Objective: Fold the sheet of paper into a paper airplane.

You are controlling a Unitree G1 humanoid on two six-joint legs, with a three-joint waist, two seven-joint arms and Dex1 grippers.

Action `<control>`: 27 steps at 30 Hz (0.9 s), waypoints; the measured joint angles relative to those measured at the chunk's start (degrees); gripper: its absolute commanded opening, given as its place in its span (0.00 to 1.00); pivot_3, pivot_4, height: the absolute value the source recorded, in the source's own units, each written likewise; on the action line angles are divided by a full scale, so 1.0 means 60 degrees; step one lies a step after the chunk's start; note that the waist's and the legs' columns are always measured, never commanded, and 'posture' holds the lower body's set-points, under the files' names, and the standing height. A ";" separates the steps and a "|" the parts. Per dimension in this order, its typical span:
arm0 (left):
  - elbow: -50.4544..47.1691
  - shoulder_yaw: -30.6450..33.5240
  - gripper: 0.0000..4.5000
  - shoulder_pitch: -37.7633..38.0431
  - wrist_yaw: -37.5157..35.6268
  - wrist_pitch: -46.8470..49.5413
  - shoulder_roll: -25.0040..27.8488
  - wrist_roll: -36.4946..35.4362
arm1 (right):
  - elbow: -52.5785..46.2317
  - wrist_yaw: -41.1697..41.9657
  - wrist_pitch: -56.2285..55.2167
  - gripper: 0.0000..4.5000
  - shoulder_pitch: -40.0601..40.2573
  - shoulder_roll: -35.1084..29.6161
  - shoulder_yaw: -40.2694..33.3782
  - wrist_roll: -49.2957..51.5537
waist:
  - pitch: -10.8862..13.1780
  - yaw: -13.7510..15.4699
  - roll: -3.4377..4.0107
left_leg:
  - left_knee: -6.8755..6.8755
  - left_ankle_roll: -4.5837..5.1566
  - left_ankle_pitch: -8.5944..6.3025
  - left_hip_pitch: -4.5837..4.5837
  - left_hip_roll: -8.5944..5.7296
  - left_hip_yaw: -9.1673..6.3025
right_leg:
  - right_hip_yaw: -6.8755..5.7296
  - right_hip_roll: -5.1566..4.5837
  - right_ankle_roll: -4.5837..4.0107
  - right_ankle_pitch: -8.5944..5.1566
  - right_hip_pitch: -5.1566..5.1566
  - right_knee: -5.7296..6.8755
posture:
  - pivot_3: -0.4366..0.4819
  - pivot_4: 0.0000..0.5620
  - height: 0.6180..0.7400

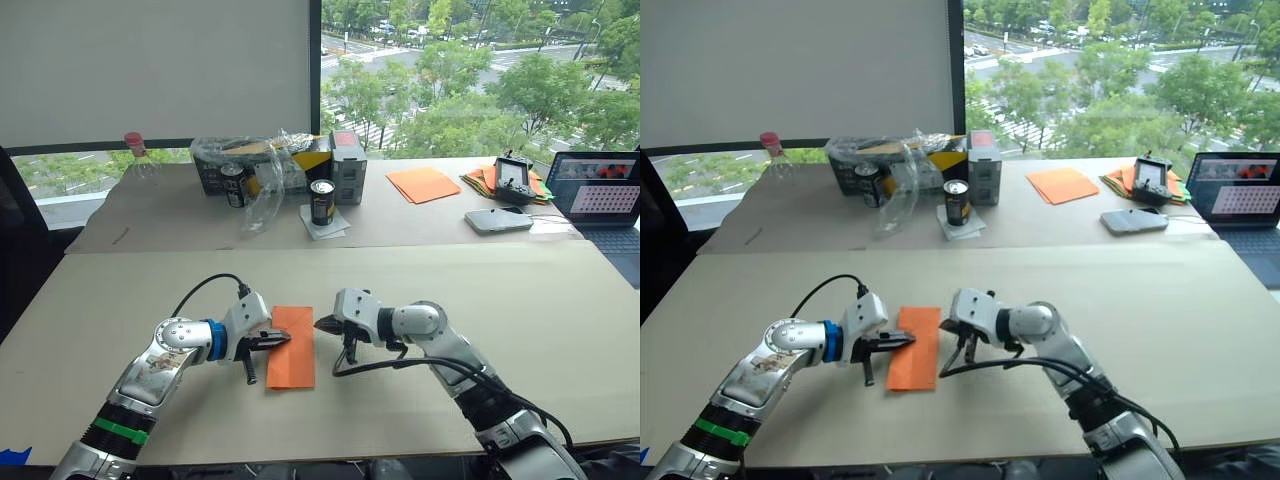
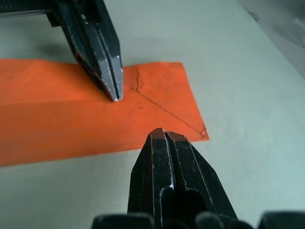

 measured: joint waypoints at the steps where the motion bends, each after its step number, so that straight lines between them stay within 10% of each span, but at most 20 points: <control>1: -0.0015 -0.0004 0.00 0.0002 0.0001 0.0000 -0.0001 0.0000 | 0.0210 -0.0003 -0.0013 0.00 -0.0030 0.0086 0.0055 -0.0007 | 0.0000 0.0006 0.0000 | 0.0000 0.0000 0.0000 -0.0001 0.0000 0.0000 | 0.0000 -0.0001 0.0000 0.0000 -0.0001 0.0000 | 0.48 0.27 0.43; 27: 0.0188 0.0014 0.00 -0.0113 -0.0209 0.0007 0.0087 -0.0007 | -0.1841 0.2574 0.0129 0.00 0.2014 -0.0896 0.1012 0.1179 | -0.0002 0.0064 0.0000 | -0.0002 0.0000 -0.0001 0.0010 0.0007 0.0001 | -0.0003 0.0001 -0.0003 -0.0004 0.0013 -0.0006 | 0.48 0.27 0.43</control>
